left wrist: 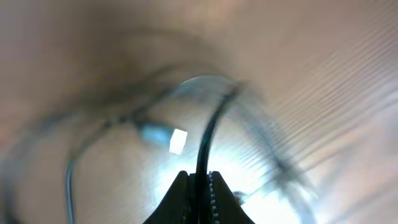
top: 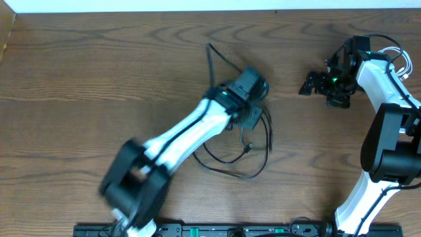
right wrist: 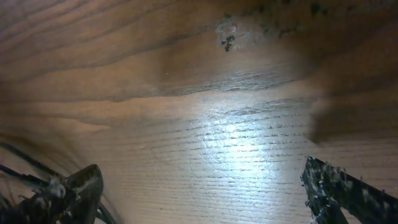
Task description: Untangle cables
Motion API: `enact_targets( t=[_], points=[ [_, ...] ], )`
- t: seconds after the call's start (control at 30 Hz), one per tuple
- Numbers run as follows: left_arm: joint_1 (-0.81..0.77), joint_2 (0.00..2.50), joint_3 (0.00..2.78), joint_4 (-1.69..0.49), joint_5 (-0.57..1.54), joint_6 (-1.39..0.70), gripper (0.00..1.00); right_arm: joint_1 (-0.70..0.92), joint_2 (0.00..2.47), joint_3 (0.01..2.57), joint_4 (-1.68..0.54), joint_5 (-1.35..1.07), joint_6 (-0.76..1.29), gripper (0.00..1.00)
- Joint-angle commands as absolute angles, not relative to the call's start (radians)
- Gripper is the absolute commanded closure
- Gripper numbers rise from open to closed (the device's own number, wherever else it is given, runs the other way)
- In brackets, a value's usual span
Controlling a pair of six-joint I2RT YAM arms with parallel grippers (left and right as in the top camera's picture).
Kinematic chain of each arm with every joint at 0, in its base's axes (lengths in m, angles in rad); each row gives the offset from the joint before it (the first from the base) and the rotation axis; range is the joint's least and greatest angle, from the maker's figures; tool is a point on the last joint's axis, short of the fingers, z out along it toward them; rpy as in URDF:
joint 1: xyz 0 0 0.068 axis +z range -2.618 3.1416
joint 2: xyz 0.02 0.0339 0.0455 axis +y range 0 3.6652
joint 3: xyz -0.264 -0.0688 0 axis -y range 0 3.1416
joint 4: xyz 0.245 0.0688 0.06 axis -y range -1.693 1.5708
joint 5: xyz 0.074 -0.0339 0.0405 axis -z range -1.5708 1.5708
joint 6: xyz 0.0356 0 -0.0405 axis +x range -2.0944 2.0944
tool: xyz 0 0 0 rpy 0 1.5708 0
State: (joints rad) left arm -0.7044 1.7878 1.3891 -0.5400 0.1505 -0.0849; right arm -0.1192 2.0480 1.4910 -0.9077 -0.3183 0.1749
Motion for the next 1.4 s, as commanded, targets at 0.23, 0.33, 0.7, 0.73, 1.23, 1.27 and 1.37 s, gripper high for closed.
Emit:
enact_targets(
  t=[0.23, 0.33, 0.7, 0.73, 1.23, 1.27, 1.37],
  points=[
    [-0.696, 1.337, 1.443, -0.372, 0.137, -0.086, 0.93, -0.116, 2.037, 1.486, -0.913, -0.490, 0.043, 0.01],
    [-0.672, 1.250, 1.443, -0.287, 0.137, -0.086, 0.93, -0.116, 1.991, 1.486, -0.922, -0.580, 0.014, 0.01],
    [-0.568, 1.152, 1.443, -0.008, 0.050, -0.228, 0.92, -0.102, 1.643, 1.486, -0.923, -0.751, -0.043, 0.01],
    [-0.563, 1.154, 1.443, 0.004, 0.050, -0.228, 0.92, -0.094, 1.620, 1.486, -0.923, -0.751, -0.043, 0.01],
    [-0.558, 1.157, 1.443, 0.130, -0.139, -0.227, 0.92, 0.069, 1.554, 1.485, -0.925, -0.760, -0.039, 0.01],
    [-0.558, 1.157, 1.443, 0.139, -0.164, -0.227, 0.93, 0.081, 1.556, 1.485, -0.928, -0.742, -0.039, 0.01],
    [-0.552, 1.155, 1.443, 0.153, -0.234, -0.226, 0.93, 0.117, 1.560, 1.484, -0.939, -0.658, -0.039, 0.01]
  ],
)
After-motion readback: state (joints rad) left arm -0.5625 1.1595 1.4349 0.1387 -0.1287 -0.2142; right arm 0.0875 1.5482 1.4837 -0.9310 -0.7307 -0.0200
